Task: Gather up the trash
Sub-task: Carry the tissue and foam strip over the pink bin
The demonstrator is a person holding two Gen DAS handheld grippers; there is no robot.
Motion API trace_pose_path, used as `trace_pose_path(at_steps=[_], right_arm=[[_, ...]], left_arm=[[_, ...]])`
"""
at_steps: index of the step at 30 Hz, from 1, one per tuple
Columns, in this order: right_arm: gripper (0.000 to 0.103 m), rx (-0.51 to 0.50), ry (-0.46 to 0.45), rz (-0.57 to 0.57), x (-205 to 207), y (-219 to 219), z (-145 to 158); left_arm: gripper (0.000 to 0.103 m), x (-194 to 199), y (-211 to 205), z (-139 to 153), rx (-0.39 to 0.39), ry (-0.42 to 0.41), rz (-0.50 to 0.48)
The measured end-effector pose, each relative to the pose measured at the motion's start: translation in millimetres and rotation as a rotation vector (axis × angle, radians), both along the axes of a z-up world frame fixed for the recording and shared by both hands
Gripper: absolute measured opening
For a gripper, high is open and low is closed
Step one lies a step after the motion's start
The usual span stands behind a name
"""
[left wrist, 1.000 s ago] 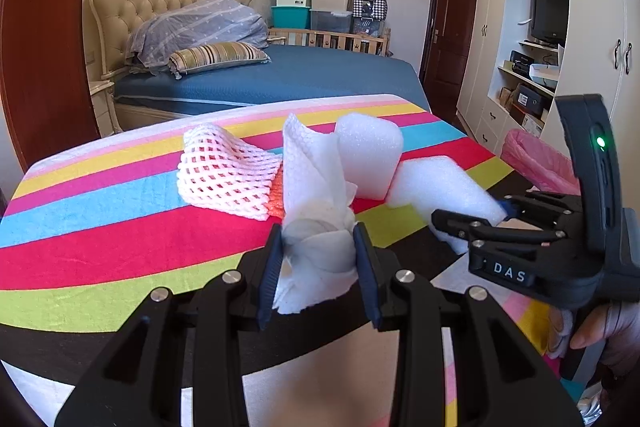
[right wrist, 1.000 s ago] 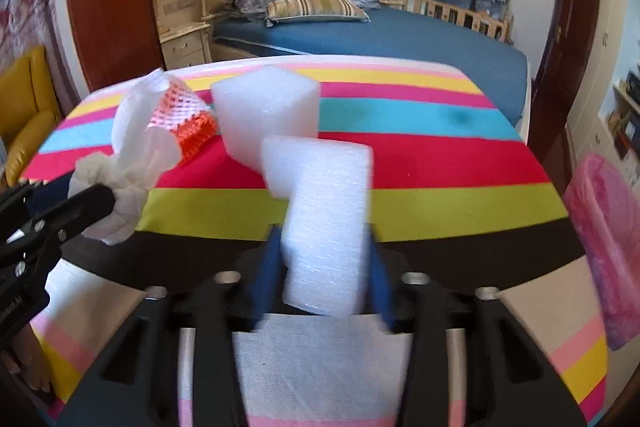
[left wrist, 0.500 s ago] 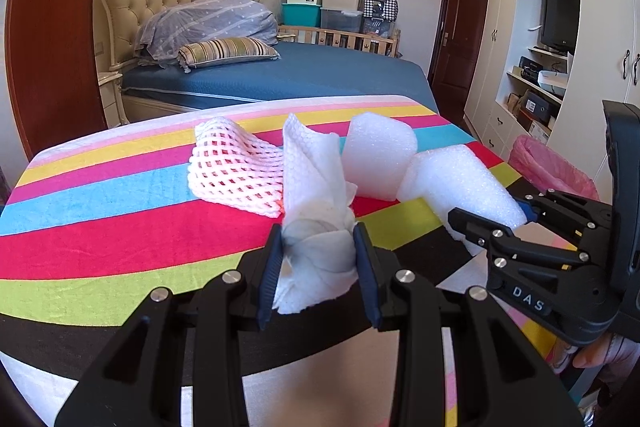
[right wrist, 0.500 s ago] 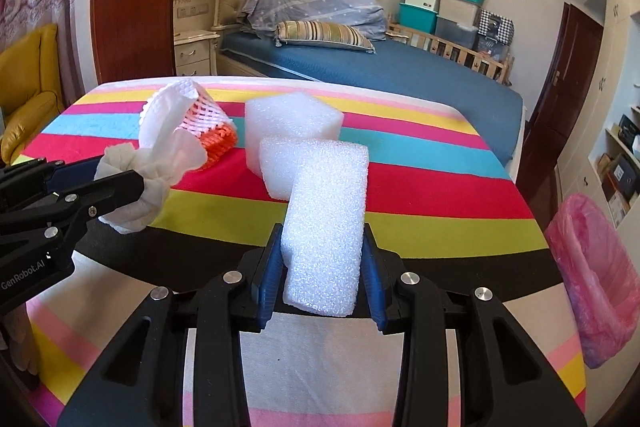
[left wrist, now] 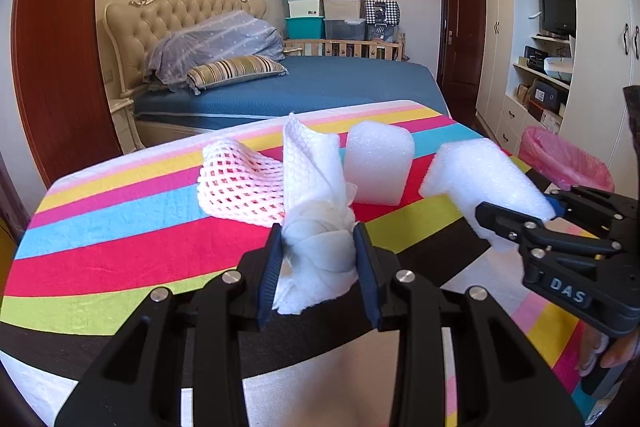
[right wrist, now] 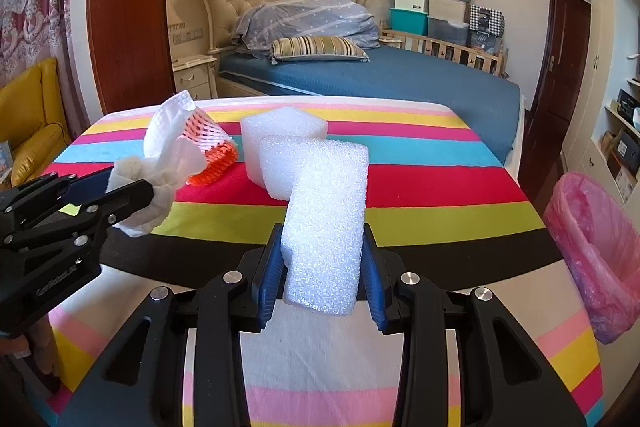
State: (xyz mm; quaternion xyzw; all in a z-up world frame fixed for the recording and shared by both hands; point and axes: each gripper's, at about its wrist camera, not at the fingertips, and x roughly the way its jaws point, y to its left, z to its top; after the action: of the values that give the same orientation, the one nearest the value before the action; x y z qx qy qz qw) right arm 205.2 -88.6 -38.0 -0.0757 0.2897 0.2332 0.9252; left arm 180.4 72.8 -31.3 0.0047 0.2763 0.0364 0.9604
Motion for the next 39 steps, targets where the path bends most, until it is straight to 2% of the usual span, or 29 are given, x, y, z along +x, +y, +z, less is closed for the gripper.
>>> trace_pose_path(at_steps=[7,11,15,19,27,39], right_arm=[[0.035,0.011,-0.013,-0.012,-9.3,-14.7,0.8],[0.035,0.021,-0.020,-0.018,-11.0,-28.9,5.1],[0.035,0.025,-0.043,-0.042,-12.6,-46.5,10.5],[0.035,0.033,-0.053,-0.080,-12.1,-68.0,11.6],[0.035,0.054,-0.042,-0.169,-3.9,-117.7,7.0],[0.035,0.058,-0.046,-0.262,10.2,-187.4,4.9]], left_arm=[[0.035,-4.3,-14.0,-0.1,0.031,-0.011,0.014],[0.035,-8.8,-24.9,1.6,0.050,-0.026,-0.009],[0.035,-6.2,-38.9,0.0,0.011,0.003,-0.065],[0.035,-2.6,-72.7,0.0,0.040,0.005,-0.139],[0.035,14.5,-134.4,3.9,0.044,0.033,-0.277],[0.035,67.2,-208.9,7.6,0.000,0.100,-0.406]])
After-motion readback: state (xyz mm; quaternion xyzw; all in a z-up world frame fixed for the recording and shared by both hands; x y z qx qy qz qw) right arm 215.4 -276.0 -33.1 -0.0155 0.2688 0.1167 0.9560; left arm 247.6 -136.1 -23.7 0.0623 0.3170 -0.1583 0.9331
